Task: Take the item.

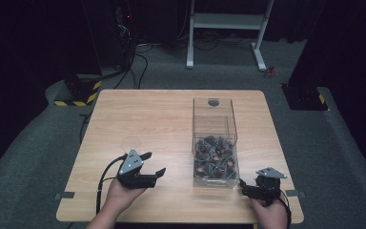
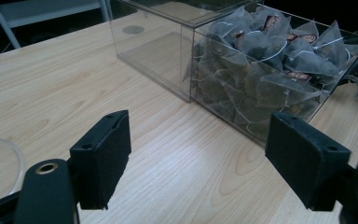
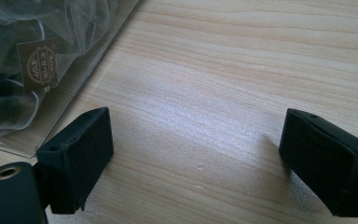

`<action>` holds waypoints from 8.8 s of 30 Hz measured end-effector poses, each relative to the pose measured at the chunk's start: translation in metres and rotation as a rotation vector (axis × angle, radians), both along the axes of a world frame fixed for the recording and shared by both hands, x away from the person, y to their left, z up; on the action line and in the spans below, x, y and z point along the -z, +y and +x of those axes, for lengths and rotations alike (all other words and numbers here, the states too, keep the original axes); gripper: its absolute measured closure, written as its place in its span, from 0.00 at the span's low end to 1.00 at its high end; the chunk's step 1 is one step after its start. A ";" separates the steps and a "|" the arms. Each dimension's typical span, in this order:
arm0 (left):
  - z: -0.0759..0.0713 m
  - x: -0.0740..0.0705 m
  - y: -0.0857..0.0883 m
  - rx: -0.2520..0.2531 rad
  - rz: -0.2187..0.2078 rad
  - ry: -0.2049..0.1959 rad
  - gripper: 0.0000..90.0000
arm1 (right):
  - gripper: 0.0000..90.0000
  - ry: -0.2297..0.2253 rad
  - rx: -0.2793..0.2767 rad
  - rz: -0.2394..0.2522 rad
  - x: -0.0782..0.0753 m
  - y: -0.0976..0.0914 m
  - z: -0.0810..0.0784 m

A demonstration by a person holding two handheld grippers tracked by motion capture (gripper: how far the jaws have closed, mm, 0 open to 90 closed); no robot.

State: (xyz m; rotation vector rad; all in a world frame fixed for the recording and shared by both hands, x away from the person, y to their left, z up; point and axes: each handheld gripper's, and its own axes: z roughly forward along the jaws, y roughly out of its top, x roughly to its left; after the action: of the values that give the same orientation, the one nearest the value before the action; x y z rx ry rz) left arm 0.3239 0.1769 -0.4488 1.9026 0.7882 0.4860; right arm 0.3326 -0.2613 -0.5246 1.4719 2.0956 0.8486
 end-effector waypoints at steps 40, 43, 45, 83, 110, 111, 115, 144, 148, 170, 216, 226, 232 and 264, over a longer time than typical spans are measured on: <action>0.011 -0.011 -0.051 0.091 -0.036 -0.017 0.28 | 0.12 -0.004 -0.015 -0.002 0.000 0.000 0.000; 0.012 -0.011 -0.055 0.100 -0.039 -0.017 0.28 | 0.12 -0.002 -0.012 0.000 0.000 0.000 0.000; 0.010 -0.009 -0.063 0.086 -0.100 0.006 0.28 | 0.13 -0.003 -0.015 -0.001 0.000 0.000 0.000; 0.031 -0.014 -0.102 0.165 -0.039 0.007 0.34 | 0.13 -0.004 -0.026 0.001 0.000 0.000 -0.001; 0.042 -0.005 -0.124 0.172 0.018 -0.014 0.71 | 0.13 -0.004 -0.037 0.000 0.000 0.000 -0.001; 0.043 -0.005 -0.124 0.172 0.023 -0.014 0.73 | 0.13 -0.004 -0.037 0.000 0.000 0.000 -0.001; 0.043 -0.004 -0.124 0.171 0.023 -0.017 0.81 | 0.13 -0.004 -0.038 0.000 0.000 0.000 -0.001; 0.037 -0.015 -0.112 0.177 -0.039 -0.056 1.00 | 0.13 -0.005 -0.039 0.000 0.000 0.001 -0.001; 0.037 -0.016 -0.111 0.175 -0.048 -0.057 1.00 | 0.13 -0.004 -0.039 0.000 0.000 0.001 -0.001; 0.031 -0.026 -0.099 0.175 -0.099 -0.066 1.00 | 0.13 -0.005 -0.040 -0.001 0.000 0.001 -0.001; 0.028 -0.023 -0.044 0.068 -0.123 -0.075 1.00 | 0.14 -0.007 -0.041 -0.002 0.000 0.001 -0.001; 0.027 -0.024 -0.025 0.030 -0.111 -0.083 1.00 | 0.14 -0.006 -0.040 -0.001 0.000 0.001 -0.001; 0.027 -0.025 -0.011 0.001 -0.106 -0.091 1.00 | 0.14 -0.006 -0.040 -0.001 0.000 0.001 -0.001; 0.025 -0.033 0.059 -0.147 -0.095 -0.116 1.00 | 0.14 -0.006 -0.040 -0.001 0.000 0.001 -0.001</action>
State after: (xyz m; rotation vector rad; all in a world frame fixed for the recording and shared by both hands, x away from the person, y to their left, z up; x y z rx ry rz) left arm 0.3488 0.2361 -0.4160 1.7210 0.8632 0.6327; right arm 0.3318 -0.2608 -0.5243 1.4289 2.1277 0.8654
